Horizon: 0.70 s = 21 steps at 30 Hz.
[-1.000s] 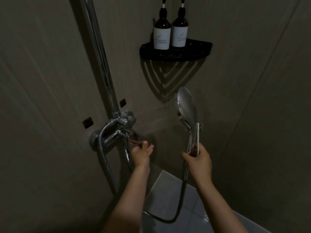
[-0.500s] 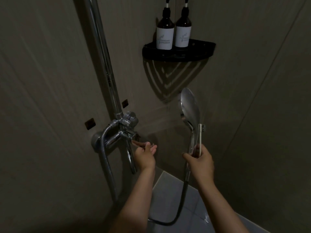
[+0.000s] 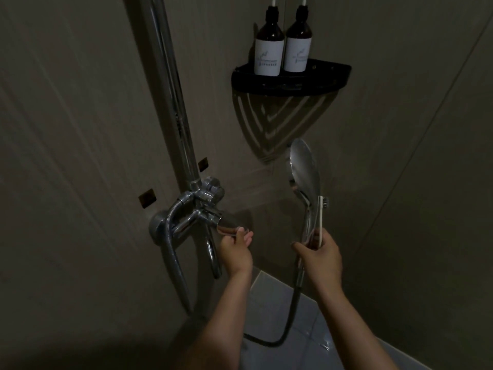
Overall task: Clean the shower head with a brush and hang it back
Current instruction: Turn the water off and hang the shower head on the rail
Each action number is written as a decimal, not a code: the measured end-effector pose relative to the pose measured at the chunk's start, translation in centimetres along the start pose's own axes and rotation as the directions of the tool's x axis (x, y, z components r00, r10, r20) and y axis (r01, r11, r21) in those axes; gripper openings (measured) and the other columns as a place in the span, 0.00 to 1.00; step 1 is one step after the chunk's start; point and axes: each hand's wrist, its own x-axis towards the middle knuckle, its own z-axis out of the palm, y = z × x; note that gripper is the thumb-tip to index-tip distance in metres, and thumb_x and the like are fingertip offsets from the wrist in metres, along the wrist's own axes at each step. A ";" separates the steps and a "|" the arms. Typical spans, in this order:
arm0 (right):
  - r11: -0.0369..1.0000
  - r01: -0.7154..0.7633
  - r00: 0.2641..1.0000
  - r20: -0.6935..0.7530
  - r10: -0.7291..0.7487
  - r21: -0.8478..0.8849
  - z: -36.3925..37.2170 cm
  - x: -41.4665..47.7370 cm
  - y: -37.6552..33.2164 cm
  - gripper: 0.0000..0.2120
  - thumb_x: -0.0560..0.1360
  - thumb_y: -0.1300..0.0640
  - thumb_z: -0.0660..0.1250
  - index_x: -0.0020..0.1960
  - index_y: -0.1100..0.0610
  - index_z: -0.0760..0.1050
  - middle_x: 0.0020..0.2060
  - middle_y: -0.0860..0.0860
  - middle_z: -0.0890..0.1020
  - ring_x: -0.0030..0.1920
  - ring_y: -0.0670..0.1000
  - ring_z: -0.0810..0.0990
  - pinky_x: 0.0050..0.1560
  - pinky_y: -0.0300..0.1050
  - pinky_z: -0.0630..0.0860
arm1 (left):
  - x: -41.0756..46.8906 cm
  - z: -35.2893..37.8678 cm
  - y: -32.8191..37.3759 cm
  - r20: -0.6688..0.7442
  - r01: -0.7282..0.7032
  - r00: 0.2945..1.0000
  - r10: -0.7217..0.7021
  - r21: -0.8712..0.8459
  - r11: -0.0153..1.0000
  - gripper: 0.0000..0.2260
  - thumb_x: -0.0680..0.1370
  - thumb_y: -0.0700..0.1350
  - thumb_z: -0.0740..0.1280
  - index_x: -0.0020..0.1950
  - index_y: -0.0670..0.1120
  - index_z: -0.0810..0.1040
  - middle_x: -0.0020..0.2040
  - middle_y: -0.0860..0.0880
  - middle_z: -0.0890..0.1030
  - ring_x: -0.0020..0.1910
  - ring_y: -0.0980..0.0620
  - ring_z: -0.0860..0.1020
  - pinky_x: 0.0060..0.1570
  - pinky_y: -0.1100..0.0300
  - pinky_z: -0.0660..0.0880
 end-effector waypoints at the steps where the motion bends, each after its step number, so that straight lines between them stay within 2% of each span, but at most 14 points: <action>1: 1.000 -0.005 1.000 0.002 0.005 0.000 0.2 0.0 -0.1 0.09 0.70 0.60 0.72 0.41 0.58 0.71 0.35 0.56 0.78 0.38 0.57 0.79 0.45 0.60 0.79 | 0.1 -0.1 -0.1 0.003 -0.011 1.000 0.011 0.010 1.000 0.07 0.80 0.35 0.58 0.53 0.33 0.73 0.45 0.38 0.77 0.41 0.48 0.79 0.36 0.70 0.78; 7: 1.000 -0.006 1.000 0.013 0.006 -0.008 1.1 0.1 -0.3 0.08 0.70 0.60 0.72 0.40 0.57 0.72 0.33 0.55 0.78 0.37 0.55 0.79 0.44 0.57 0.79 | 0.8 -0.6 -0.7 0.024 -0.046 0.999 0.046 0.020 0.999 0.06 0.79 0.34 0.59 0.51 0.35 0.75 0.39 0.45 0.78 0.40 0.49 0.80 0.37 0.70 0.78; 11: 1.000 -0.022 0.999 0.027 0.023 -0.011 1.8 0.3 -0.4 0.07 0.70 0.60 0.72 0.43 0.56 0.74 0.36 0.53 0.80 0.39 0.53 0.80 0.46 0.58 0.80 | 1.2 -0.8 -0.7 0.031 -0.052 0.998 0.051 0.019 0.998 0.04 0.79 0.34 0.60 0.49 0.37 0.75 0.39 0.45 0.78 0.40 0.51 0.79 0.38 0.70 0.78; 15: 0.999 -0.027 0.999 0.045 0.028 -0.024 2.5 0.3 -0.4 0.07 0.69 0.59 0.72 0.42 0.52 0.75 0.36 0.51 0.80 0.40 0.52 0.81 0.47 0.58 0.79 | 1.5 -1.0 -0.6 0.016 -0.044 0.999 0.043 0.028 0.999 0.05 0.78 0.34 0.62 0.45 0.39 0.76 0.41 0.44 0.79 0.43 0.49 0.80 0.40 0.70 0.78; 17: 0.999 -0.038 0.997 0.060 0.040 -0.030 2.9 0.3 -0.3 0.07 0.70 0.59 0.72 0.41 0.51 0.74 0.37 0.50 0.80 0.40 0.51 0.80 0.47 0.57 0.79 | 1.7 -1.0 -0.6 0.019 -0.054 0.998 0.054 0.037 0.998 0.04 0.78 0.33 0.62 0.47 0.37 0.76 0.42 0.42 0.79 0.43 0.48 0.79 0.41 0.70 0.78; 21: 0.998 -0.024 0.997 0.071 0.028 -0.057 3.5 0.4 -0.4 0.07 0.70 0.59 0.72 0.41 0.53 0.74 0.35 0.51 0.80 0.39 0.51 0.80 0.44 0.52 0.78 | 1.6 -1.1 -0.4 0.019 -0.057 0.998 0.056 0.052 0.997 0.06 0.78 0.32 0.62 0.46 0.40 0.76 0.41 0.44 0.79 0.41 0.53 0.79 0.41 0.70 0.78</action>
